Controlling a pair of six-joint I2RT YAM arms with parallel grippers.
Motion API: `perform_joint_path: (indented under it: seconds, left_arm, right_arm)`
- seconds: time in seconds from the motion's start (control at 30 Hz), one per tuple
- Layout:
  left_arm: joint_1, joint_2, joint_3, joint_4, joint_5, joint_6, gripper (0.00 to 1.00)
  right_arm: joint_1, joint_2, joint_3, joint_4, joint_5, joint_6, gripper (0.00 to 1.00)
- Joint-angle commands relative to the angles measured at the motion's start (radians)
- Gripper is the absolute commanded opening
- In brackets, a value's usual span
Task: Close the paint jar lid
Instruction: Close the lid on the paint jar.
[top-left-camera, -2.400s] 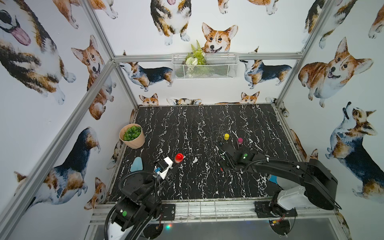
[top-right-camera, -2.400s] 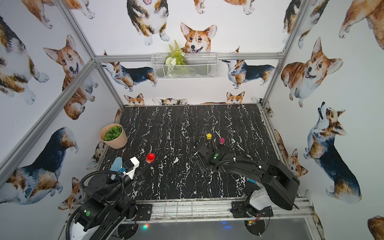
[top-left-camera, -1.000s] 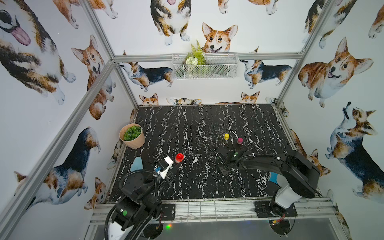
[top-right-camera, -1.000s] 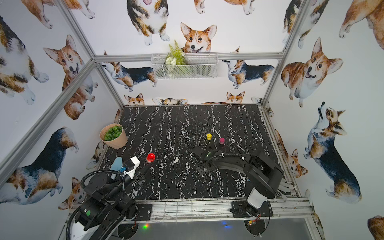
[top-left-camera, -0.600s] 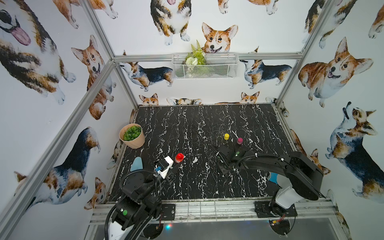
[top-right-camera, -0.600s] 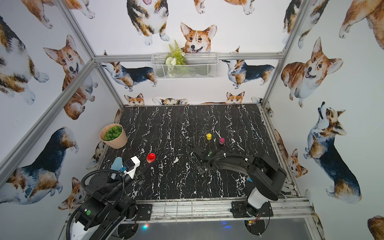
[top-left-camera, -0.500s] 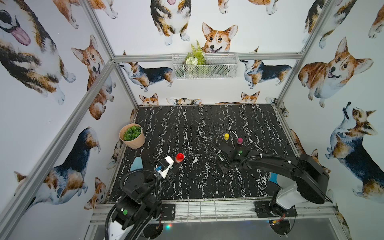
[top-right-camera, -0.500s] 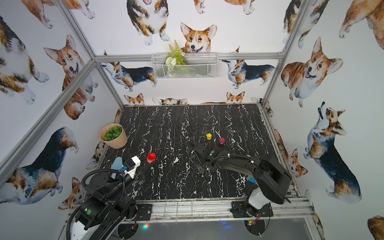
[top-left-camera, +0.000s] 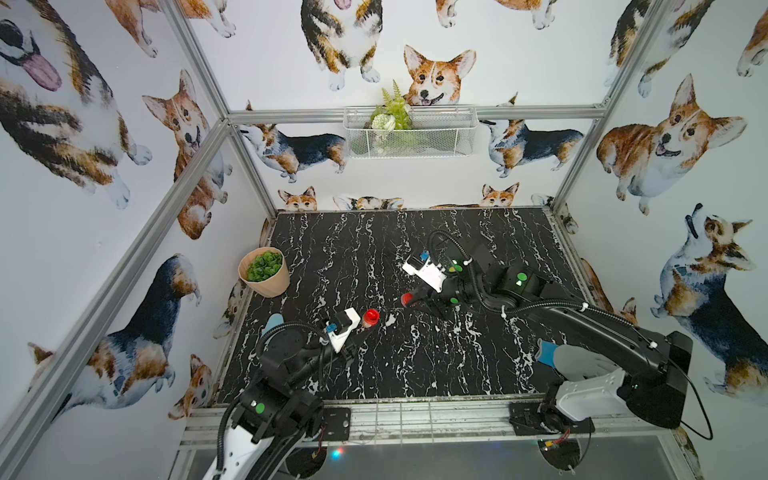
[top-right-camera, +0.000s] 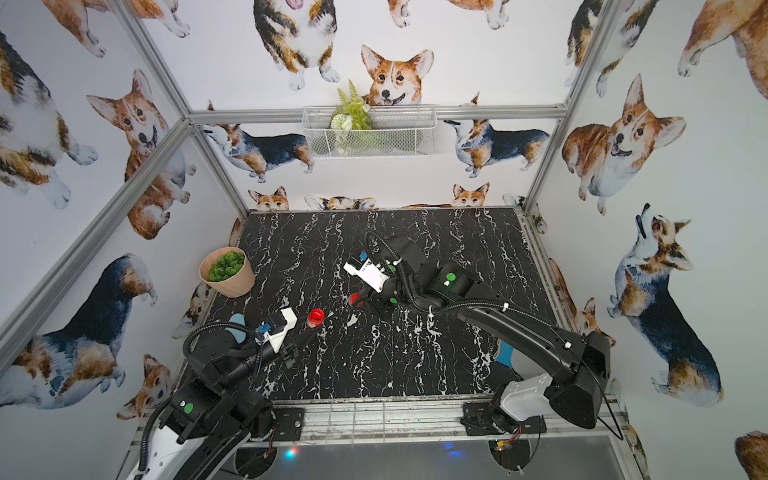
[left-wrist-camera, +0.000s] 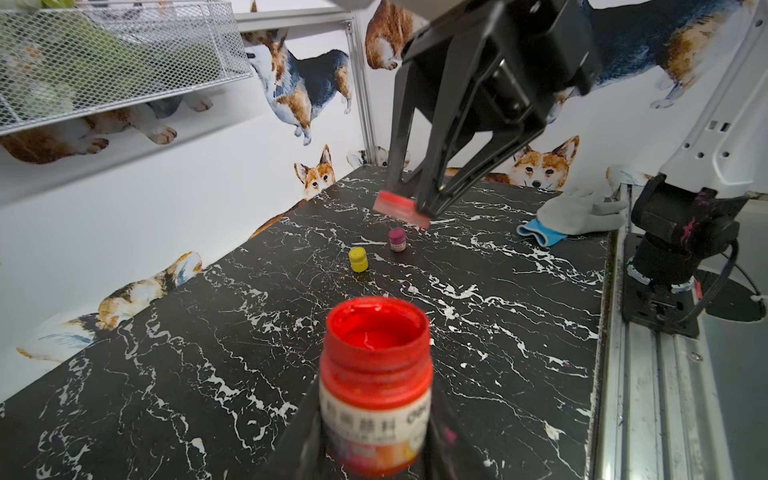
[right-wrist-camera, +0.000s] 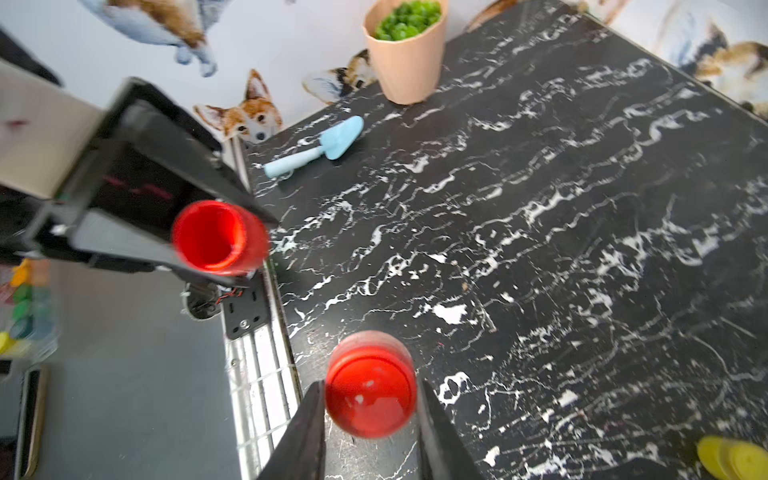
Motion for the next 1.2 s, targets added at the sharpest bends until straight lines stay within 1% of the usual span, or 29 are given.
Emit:
perform_joint_path:
  seconds: [0.0,0.2,0.37,0.87,1.17]
  left_arm:
    - [0.000,0.033,0.008,0.004,0.017,0.005,0.33]
    - [0.001,0.046,0.011,-0.005,0.002,0.009,0.32]
    - [0.001,0.037,0.010,-0.004,-0.002,0.010,0.32]
    - [0.000,0.026,0.010,-0.002,0.001,0.009,0.32]
    - [0.000,0.023,0.010,-0.001,0.003,0.007,0.32]
  right_arm:
    - [0.013,0.038,0.051,-0.018,-0.126,-0.096,0.30]
    - [0.046,0.138,0.176,-0.091,-0.145,-0.168,0.30]
    - [0.048,0.197,0.249,-0.140,-0.152,-0.192,0.30]
    - [0.083,0.270,0.318,-0.181,-0.162,-0.223,0.31]
    - [0.083,0.302,0.355,-0.207,-0.174,-0.239,0.31]
